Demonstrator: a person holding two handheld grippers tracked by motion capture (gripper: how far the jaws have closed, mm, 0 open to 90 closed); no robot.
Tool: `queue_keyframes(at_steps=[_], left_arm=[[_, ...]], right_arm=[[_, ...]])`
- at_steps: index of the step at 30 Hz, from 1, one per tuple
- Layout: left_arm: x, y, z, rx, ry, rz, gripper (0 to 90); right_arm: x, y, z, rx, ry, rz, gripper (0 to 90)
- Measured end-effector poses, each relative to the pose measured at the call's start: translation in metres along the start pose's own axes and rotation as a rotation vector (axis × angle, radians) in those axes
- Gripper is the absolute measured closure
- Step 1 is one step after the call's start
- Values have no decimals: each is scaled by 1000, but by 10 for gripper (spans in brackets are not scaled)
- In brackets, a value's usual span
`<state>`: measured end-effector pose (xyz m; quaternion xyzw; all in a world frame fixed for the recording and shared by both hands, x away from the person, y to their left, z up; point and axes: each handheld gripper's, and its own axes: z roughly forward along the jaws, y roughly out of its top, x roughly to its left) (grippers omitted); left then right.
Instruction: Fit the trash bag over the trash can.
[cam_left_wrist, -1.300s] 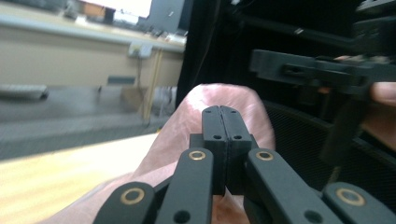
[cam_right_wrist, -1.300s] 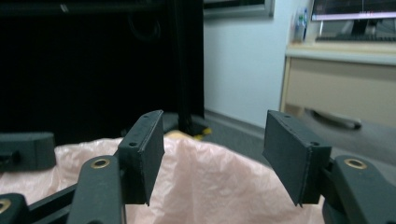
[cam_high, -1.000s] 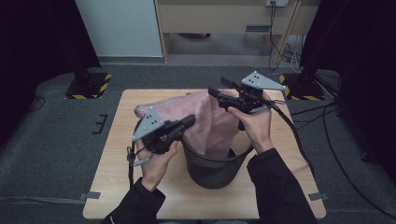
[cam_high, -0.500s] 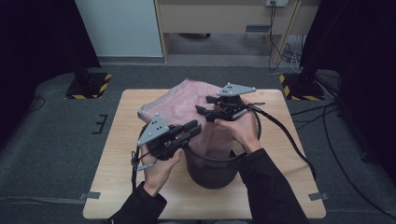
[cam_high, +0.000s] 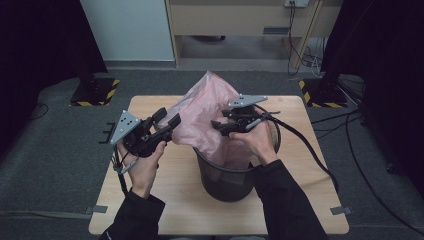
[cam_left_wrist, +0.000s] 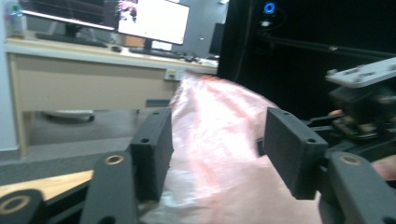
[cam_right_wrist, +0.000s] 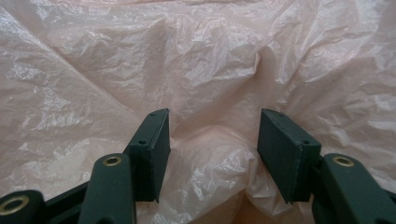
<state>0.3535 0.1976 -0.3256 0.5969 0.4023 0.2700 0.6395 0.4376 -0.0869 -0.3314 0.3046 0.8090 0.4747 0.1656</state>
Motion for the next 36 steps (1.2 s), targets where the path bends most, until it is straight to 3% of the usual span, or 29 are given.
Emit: queue_keyframes(at_steps=[1, 3, 5, 7, 11, 14, 16, 18, 19, 20, 21, 25, 27, 31, 32, 33, 35, 36], left_arm=[[4, -3, 2, 15, -13, -30, 387], [5, -4, 4, 17, -20, -44, 378], [10, -7, 5, 13, -2, -57, 366], [17, -9, 3, -7, 6, -108, 355], [22, -7, -2, -36, 8, -114, 348], [26, -7, -6, -42, -14, -102, 336], [30, -8, -7, -31, -50, -100, 328], [35, -13, -7, -19, -130, -125, 320], [35, -13, -7, -19, -130, -125, 328], [36, -15, -6, -14, -166, -145, 328], [37, -18, -5, -8, -212, -178, 381], [34, -20, -5, 2, -249, -187, 563], [29, -20, -5, -1, -269, -177, 605], [15, -16, -5, -17, -284, -127, 730], [12, -15, -6, -22, -280, -115, 760], [9, -14, -6, -28, -280, -106, 760], [4, -12, -7, -34, -275, -94, 795], [1, -11, -7, -35, -277, -92, 795]], right_arm=[[0, 0, 0, 1, -5, -2, 437], [-1, 0, 0, 3, -8, -2, 437], [-1, 0, -1, 5, -15, -3, 454], [-3, 0, -2, 9, -29, -7, 471], [-4, -1, -3, 6, -30, -8, 472], [-4, -1, -3, 7, -29, -4, 472], [-4, -1, -2, 8, -30, -5, 471], [-4, 0, -2, 11, -29, -5, 469], [-4, 0, -2, 11, -29, -2, 469], [-4, 0, -2, 11, -29, -2, 469], [-3, 0, -2, 12, -28, 2, 468], [-3, 2, -3, 4, -37, -3, 475], [-4, 3, -4, -10, -43, -2, 477], [-5, 7, -12, -97, -62, 4, 475], [-5, 9, -17, -144, -70, 11, 467], [-5, 9, -17, -144, -70, 11, 467], [-8, 13, -26, -223, -86, 22, 443], [-8, 13, -26, -223, -86, 22, 443]])
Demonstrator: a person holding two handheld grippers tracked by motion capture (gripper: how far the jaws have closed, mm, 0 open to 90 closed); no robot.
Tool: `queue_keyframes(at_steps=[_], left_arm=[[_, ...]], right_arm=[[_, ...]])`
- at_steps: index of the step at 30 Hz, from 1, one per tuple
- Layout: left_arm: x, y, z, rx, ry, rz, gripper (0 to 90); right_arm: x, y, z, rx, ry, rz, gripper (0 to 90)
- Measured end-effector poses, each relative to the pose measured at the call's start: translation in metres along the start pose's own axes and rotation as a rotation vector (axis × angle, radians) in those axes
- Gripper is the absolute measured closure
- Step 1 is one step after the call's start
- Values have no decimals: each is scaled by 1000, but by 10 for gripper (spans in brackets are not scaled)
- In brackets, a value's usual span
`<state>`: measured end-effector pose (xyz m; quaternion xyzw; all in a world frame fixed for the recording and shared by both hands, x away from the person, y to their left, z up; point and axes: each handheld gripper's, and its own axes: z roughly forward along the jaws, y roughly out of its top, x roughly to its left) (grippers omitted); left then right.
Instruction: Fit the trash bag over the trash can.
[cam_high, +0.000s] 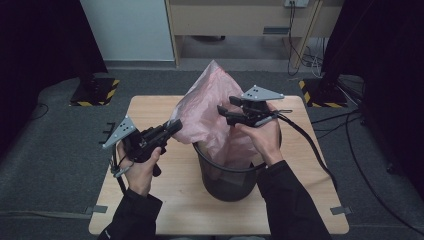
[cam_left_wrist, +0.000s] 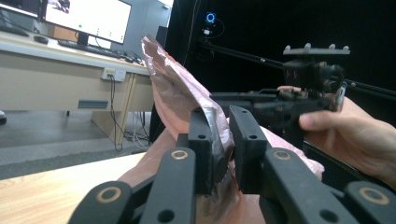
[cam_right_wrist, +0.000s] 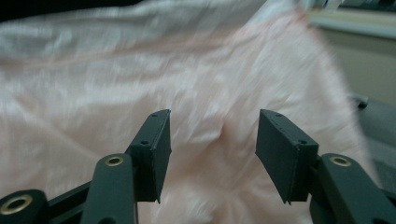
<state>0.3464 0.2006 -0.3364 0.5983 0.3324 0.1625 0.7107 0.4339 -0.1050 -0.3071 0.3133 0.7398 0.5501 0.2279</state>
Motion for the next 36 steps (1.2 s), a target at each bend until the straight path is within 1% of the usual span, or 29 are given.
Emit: queue_keyframes(at_steps=[2, 4, 5, 6, 8, 9, 10, 11, 12, 13, 14, 15, 16, 17, 19, 21, 22, 23, 26, 30, 32, 33, 34, 36], left_arm=[[-6, 1, 2, 2, -5, 11, 802], [-13, 1, 6, 20, -1, 34, 806], [-20, 1, 9, 29, 0, 61, 808], [-20, 1, 9, 29, 0, 61, 809], [-26, -1, 13, 45, -2, 84, 809], [-32, -3, 17, 61, -3, 106, 809], [-32, -3, 17, 61, -3, 106, 810], [-36, -5, 19, 71, -3, 119, 811], [-38, -6, 20, 71, 0, 128, 811], [-40, -7, 21, 74, 0, 137, 813], [-42, -8, 22, 77, -6, 141, 813], [-45, -9, 23, 79, -15, 144, 814], [-46, -9, 24, 80, -15, 151, 814], [-48, -10, 25, 82, -13, 165, 814], [-50, -11, 26, 92, -9, 184, 814], [-52, -11, 26, 105, 2, 214, 812], [-55, -11, 29, 123, 10, 227, 811], [-55, -11, 29, 123, 10, 227, 807], [-59, -12, 32, 159, 8, 249, 799], [-63, -14, 36, 170, -1, 263, 800], [-64, -17, 38, 172, -11, 257, 800], [-64, -18, 38, 175, -13, 262, 801], [-65, -19, 39, 172, -12, 266, 801], [-66, -19, 39, 173, -10, 284, 800]], right_arm=[[-2, 5, -7, -57, -7, 24, 431], [-5, 10, -15, -120, -14, 42, 409], [-7, 13, -21, -164, -4, 60, 388], [-7, 13, -21, -164, -4, 60, 388], [-9, 14, -26, -190, 2, 68, 375], [-10, 14, -30, -207, 5, 76, 365], [-10, 14, -30, -207, 5, 76, 365], [-11, 13, -32, -227, 17, 90, 358], [-11, 13, -32, -227, 17, 90, 358], [-10, 12, -33, -240, 25, 98, 353], [-10, 12, -33, -240, 25, 98, 353], [-9, 11, -33, -244, 43, 90, 353], [-9, 11, -33, -244, 43, 90, 353], [-7, 12, -34, -265, 65, 102, 355], [-6, 12, -34, -271, 74, 112, 356], [-2, 11, -33, -282, 104, 135, 359], [-1, 11, -33, -283, 111, 137, 359], [-1, 11, -33, -283, 111, 137, 359], [2, 9, -30, -286, 127, 147, 360], [4, 8, -27, -289, 144, 162, 368], [6, 9, -25, -288, 153, 168, 371], [9, 10, -23, -269, 161, 151, 380], [9, 10, -23, -269, 161, 151, 380], [16, 13, -21, -252, 180, 140, 389]])
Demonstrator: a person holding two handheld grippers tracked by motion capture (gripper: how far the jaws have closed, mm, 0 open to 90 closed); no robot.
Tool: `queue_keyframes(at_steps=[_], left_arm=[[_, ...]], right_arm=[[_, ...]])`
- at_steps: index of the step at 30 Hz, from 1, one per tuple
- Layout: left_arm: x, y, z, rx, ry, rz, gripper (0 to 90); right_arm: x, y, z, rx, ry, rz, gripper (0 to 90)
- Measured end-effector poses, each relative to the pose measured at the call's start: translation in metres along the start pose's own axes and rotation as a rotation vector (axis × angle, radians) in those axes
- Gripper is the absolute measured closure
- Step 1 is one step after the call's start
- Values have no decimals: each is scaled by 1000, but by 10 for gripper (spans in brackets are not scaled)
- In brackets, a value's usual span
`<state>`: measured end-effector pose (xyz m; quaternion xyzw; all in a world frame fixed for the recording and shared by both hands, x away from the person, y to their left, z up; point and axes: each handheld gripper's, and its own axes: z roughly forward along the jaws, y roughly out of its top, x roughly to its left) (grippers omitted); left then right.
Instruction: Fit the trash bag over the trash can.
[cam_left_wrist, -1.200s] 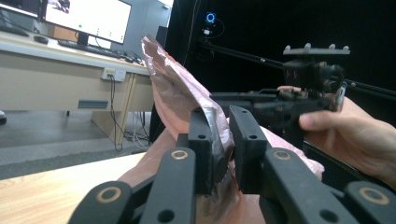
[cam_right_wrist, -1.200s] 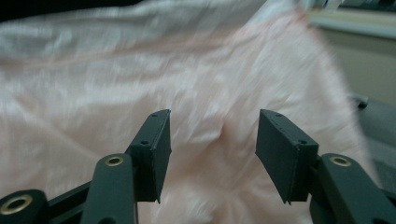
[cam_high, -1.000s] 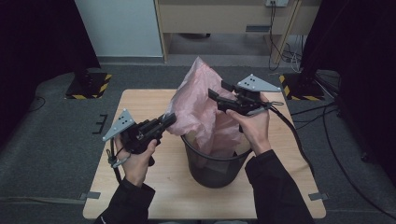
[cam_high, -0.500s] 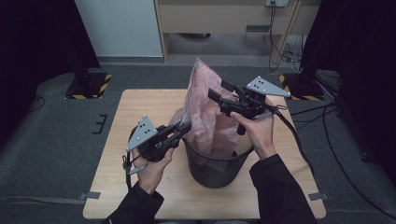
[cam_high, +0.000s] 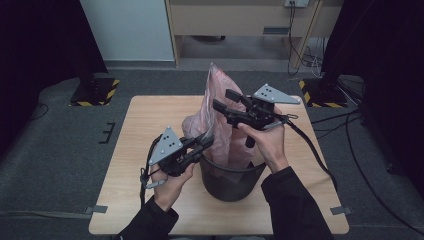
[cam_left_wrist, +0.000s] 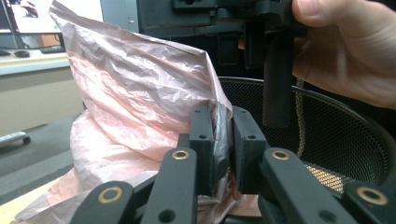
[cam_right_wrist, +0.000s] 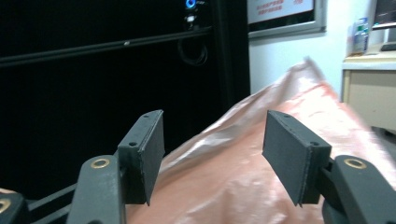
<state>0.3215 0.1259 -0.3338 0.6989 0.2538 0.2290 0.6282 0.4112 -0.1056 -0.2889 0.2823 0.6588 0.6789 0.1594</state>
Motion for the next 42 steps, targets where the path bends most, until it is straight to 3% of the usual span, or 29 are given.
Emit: queue_keyframes(at_steps=[5, 6, 7, 8, 9, 10, 13, 16, 17, 26, 30, 33, 35, 37, 42], left_arm=[[-1, 0, 1, -2, 3, 2, 790], [-1, 0, 1, -2, 1, 0, 788], [-1, -1, 1, -3, -1, -2, 781], [-1, -1, 1, -5, -4, -6, 781], [0, -1, 1, -8, -8, -11, 761], [0, -1, 1, -11, -13, -15, 746], [2, -1, 0, -33, -37, -56, 696], [9, 2, -5, -84, -49, -113, 622], [13, 5, -10, -106, -24, -131, 564], [41, 9, -32, -201, 70, -217, 501], [53, 6, -31, -156, 61, -240, 464], [58, 2, -26, -129, 61, -228, 455], [59, -3, -21, -118, 13, -242, 448], [57, -5, -18, -103, -31, -237, 447], [43, -4, -16, -71, -55, -185, 447]], right_arm=[[6, -6, 7, 43, 15, 20, 459], [6, -10, 9, 53, 23, 18, 513], [6, -12, 10, 72, 37, 10, 624], [6, -12, 10, 72, 37, 10, 624], [7, -12, 9, 84, 81, 24, 772], [7, -12, 9, 80, 93, 26, 829], [7, -11, 7, 78, 100, 17, 894], [7, -10, 5, 65, 86, -11, 900], [7, -8, 2, 45, 82, -22, 900], [5, -2, -8, 33, 88, -59, 900], [6, -2, -8, 32, 95, -62, 900], [7, -4, -7, 31, 106, -64, 900], [8, -5, -6, 35, 102, -71, 900], [8, -5, -6, 33, 99, -75, 900], [7, -5, -6, 21, 60, -80, 893]])
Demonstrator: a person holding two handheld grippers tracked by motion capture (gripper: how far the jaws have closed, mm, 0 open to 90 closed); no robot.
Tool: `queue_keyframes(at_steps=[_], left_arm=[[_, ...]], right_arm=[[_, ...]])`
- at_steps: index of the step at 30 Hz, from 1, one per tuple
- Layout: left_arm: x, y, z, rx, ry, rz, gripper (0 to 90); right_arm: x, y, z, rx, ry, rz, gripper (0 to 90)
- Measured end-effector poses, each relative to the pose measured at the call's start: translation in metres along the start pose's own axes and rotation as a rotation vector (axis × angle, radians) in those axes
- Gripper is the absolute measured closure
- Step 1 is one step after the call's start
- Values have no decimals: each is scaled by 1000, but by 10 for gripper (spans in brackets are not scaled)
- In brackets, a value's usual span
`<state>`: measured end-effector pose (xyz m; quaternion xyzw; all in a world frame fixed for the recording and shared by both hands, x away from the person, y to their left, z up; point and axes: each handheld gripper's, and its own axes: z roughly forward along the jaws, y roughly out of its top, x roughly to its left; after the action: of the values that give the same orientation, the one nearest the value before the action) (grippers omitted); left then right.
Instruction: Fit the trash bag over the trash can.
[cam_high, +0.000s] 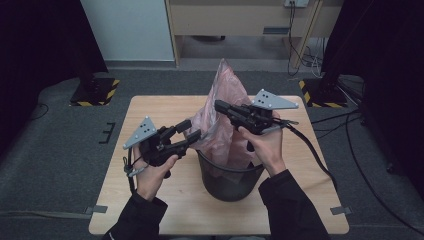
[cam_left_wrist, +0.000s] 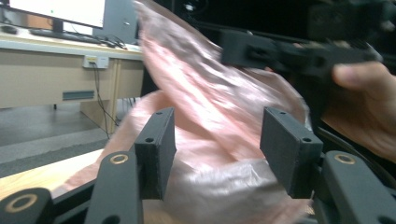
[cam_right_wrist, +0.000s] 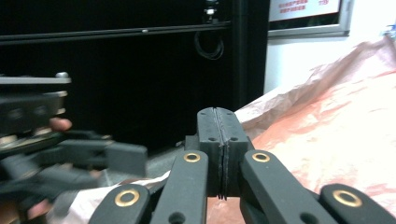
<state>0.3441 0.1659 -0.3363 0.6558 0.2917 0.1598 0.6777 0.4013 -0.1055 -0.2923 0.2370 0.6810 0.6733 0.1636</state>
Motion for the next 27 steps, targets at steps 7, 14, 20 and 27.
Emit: queue_keyframes(at_steps=[7, 14, 20, 27], left_arm=[[-9, -3, 1, 37, 26, 43, 457], [-19, -5, 4, 47, 89, 101, 461], [-19, -4, 5, 46, 90, 87, 459], [-18, 3, 7, 1, 90, 50, 405]], right_arm=[[-1, -2, 4, -1, -30, 4, 847], [1, -4, 6, 40, -31, 53, 691], [4, -8, 10, 58, 55, 77, 900], [2, -2, 6, -39, 35, 62, 900]])
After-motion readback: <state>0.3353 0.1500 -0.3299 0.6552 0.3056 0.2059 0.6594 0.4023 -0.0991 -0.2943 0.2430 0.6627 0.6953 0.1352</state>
